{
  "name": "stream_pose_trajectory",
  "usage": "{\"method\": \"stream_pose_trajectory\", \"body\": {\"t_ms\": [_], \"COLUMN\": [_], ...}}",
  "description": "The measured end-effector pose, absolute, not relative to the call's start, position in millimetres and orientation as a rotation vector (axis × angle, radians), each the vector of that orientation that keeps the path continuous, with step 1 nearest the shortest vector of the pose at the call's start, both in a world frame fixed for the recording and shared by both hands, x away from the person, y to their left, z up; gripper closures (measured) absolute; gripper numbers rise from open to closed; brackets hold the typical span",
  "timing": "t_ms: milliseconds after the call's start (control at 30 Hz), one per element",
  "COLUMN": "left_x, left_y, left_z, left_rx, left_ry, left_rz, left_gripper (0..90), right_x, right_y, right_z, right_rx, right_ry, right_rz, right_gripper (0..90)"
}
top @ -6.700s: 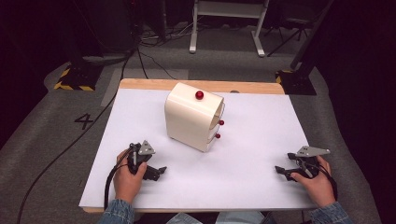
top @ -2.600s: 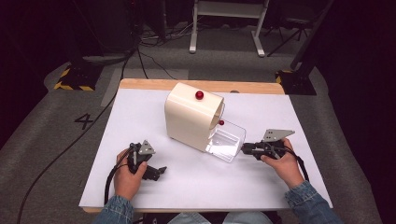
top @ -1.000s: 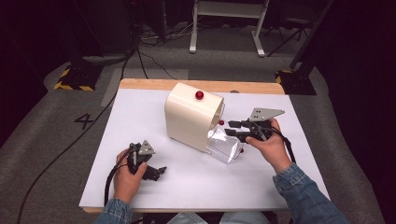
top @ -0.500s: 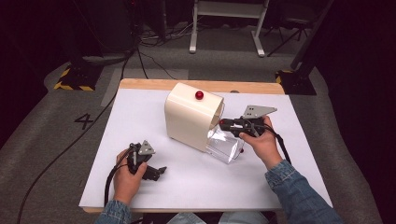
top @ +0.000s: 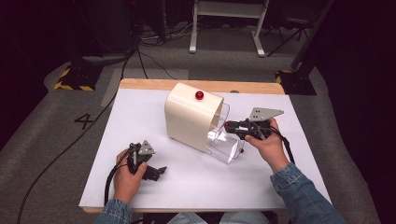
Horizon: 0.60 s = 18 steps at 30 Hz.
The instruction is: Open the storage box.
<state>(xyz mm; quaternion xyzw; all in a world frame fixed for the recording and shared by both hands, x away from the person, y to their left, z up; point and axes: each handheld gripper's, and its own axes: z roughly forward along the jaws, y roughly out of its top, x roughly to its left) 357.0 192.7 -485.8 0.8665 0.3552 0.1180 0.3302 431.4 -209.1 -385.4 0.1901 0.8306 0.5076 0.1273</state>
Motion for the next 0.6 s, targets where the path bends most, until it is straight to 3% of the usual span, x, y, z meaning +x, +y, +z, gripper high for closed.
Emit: {"method": "stream_pose_trajectory", "body": {"t_ms": [600], "left_x": [356.9], "left_y": [192.7], "left_z": [-485.8], "left_rx": [2.267], "left_ry": [0.929], "left_rz": [0.311], "left_gripper": [0.0], "right_x": [405.4], "right_y": [-252.4], "right_z": [-376.5], "right_rx": [0.578], "right_ry": [2.392], "right_rz": [1.469], "right_gripper": [74.2]}}
